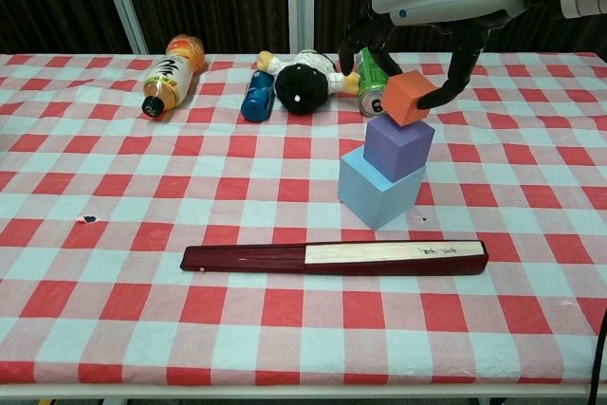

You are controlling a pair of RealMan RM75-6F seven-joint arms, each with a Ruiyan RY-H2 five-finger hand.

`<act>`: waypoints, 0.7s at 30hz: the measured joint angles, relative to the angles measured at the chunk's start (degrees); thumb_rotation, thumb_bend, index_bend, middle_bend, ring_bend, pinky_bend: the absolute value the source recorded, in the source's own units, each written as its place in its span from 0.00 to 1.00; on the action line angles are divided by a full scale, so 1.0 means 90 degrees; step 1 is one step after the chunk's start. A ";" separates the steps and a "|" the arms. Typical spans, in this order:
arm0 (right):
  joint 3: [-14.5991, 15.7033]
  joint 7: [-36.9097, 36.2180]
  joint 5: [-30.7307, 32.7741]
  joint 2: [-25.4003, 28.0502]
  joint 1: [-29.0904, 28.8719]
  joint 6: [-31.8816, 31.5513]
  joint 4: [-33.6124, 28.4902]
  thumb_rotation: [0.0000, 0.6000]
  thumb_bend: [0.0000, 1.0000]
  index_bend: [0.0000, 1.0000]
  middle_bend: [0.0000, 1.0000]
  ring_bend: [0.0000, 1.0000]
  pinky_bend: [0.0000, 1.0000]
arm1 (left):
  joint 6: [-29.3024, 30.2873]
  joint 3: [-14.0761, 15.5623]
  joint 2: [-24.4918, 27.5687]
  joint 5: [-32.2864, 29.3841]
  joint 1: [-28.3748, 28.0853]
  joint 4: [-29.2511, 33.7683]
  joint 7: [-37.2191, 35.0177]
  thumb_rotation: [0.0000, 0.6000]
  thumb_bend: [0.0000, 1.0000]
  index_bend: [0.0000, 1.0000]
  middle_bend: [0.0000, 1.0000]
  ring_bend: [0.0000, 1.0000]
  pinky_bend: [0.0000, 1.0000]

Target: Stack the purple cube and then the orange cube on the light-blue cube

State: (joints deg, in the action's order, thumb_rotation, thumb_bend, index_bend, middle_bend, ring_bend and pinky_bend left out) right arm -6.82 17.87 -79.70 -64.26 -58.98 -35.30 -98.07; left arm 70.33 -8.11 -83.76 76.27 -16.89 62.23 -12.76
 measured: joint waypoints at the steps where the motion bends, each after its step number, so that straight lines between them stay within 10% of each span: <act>1: 0.0011 0.0000 0.0009 -0.0010 -0.0003 0.0005 0.0002 1.00 0.19 0.25 0.51 0.19 0.09 | 0.0000 0.0001 -0.0001 0.0004 -0.0001 0.0001 -0.0003 1.00 0.09 0.22 0.18 0.13 0.24; 21: 0.0109 0.0119 0.0085 -0.0090 -0.0091 0.0044 0.0056 1.00 0.18 0.25 0.51 0.19 0.10 | 0.0000 -0.0016 -0.0007 -0.0015 0.0005 -0.0023 -0.0046 1.00 0.09 0.22 0.18 0.13 0.24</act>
State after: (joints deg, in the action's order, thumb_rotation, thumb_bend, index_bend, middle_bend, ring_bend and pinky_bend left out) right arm -5.84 18.94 -78.93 -65.06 -59.80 -34.90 -97.56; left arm 70.33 -8.25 -83.82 76.13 -16.84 62.02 -13.18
